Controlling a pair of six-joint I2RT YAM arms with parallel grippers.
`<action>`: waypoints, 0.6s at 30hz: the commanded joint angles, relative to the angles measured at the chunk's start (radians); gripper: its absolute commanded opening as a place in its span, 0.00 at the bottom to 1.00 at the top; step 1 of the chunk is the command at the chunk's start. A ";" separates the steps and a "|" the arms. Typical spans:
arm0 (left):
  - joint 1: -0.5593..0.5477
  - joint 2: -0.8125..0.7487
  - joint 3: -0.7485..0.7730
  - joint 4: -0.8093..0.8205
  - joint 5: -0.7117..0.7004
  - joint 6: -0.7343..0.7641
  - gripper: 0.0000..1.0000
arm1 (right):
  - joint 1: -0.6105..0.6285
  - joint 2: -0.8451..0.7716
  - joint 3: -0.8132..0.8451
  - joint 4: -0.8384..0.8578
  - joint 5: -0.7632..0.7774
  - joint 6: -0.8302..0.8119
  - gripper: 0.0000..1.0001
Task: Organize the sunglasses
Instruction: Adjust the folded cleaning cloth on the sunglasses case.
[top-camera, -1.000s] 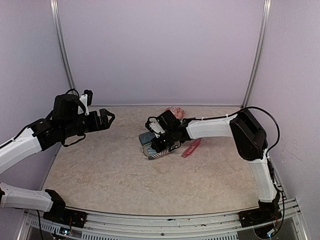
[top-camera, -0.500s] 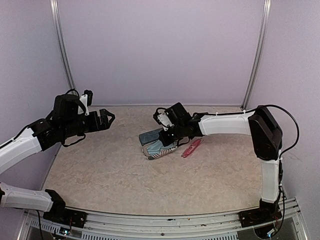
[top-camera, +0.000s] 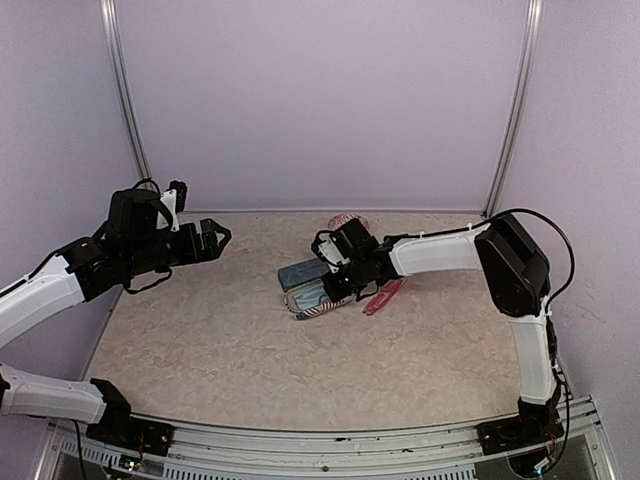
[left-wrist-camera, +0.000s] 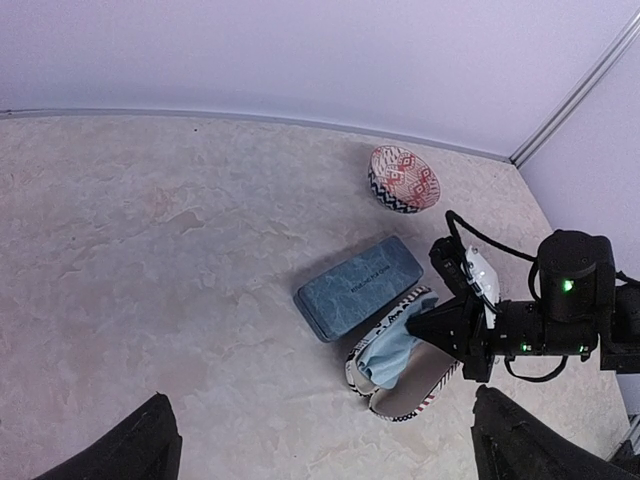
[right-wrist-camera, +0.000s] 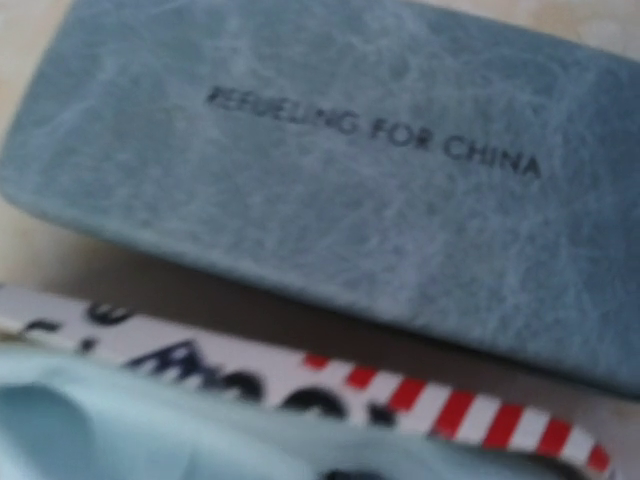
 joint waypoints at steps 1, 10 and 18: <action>0.006 0.013 0.007 0.004 0.006 0.003 0.99 | -0.021 0.042 0.044 0.016 -0.010 -0.012 0.00; 0.006 0.036 0.024 0.009 0.017 -0.004 0.99 | -0.025 0.031 0.051 0.031 -0.037 -0.030 0.00; 0.006 0.054 0.014 0.040 0.050 -0.006 0.99 | -0.027 -0.105 -0.026 0.037 -0.021 -0.043 0.00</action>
